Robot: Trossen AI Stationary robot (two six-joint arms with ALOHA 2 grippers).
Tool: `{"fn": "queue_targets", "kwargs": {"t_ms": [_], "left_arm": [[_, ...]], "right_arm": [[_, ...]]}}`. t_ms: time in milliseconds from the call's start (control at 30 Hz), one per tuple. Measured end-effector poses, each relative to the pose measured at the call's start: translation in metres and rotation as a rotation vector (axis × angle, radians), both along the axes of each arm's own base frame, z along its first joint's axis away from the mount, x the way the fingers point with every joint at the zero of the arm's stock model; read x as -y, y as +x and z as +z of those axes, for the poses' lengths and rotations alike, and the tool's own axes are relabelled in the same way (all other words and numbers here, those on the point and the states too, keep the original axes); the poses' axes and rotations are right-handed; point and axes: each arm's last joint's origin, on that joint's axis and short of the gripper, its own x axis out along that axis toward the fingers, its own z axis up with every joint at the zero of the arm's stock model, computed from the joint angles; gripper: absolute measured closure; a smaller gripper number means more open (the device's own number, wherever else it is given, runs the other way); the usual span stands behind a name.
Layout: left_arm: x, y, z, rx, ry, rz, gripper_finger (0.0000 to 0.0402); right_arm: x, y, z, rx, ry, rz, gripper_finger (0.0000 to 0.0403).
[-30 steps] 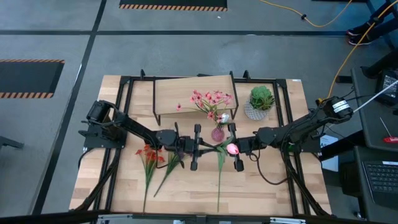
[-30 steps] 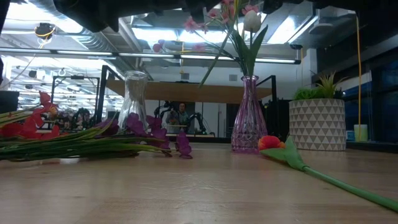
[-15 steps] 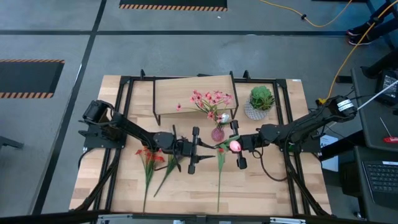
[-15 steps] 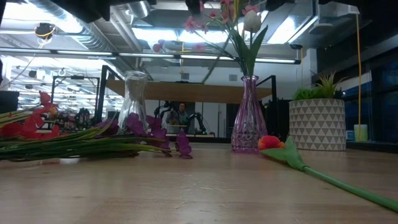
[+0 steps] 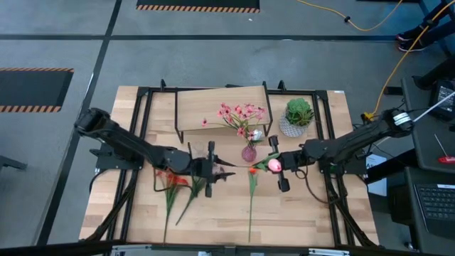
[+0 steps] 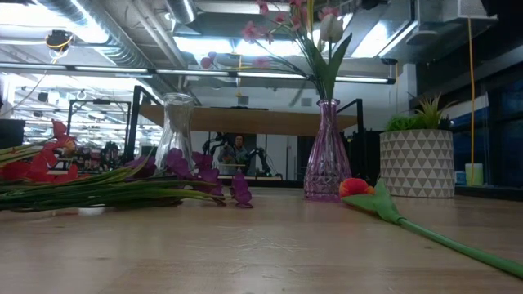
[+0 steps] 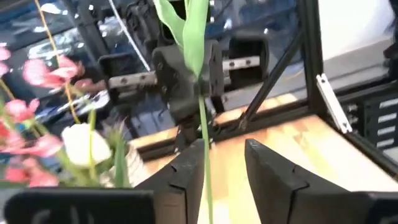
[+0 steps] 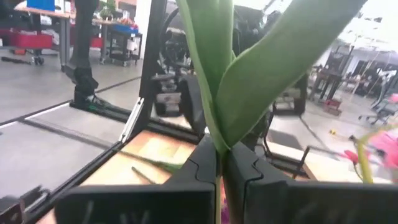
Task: Pick and place flowers into a vace then onto a shelf
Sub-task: Put the pink flower into the pink vase
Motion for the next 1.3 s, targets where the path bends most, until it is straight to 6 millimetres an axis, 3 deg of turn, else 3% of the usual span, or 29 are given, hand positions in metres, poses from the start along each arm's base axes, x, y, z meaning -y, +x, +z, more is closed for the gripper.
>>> {"fn": "queue_targets", "kwargs": {"t_ms": [200,367,667,1033,1300], "left_arm": [[-0.004,-0.022,0.005,-0.119,-0.009,0.125,0.0345],[-0.010,-0.038,-0.005,-0.130,-0.036,0.186,0.0394],[-0.016,-0.048,-0.023,-0.111,-0.092,0.202,0.0398],[-0.016,-0.048,-0.023,-0.103,-0.096,0.206,0.0398],[-0.016,-0.048,-0.023,-0.103,-0.095,0.206,0.0398]], "right_arm": [[0.008,-0.024,0.016,-0.031,0.044,0.001,0.0399],[0.017,-0.044,0.027,-0.037,0.047,-0.086,0.0399],[0.029,-0.066,0.033,-0.061,0.039,-0.232,0.0399],[0.031,-0.072,0.041,0.002,0.029,-0.234,0.0399],[0.036,-0.058,0.034,-0.025,0.013,-0.282,0.0399]]}}
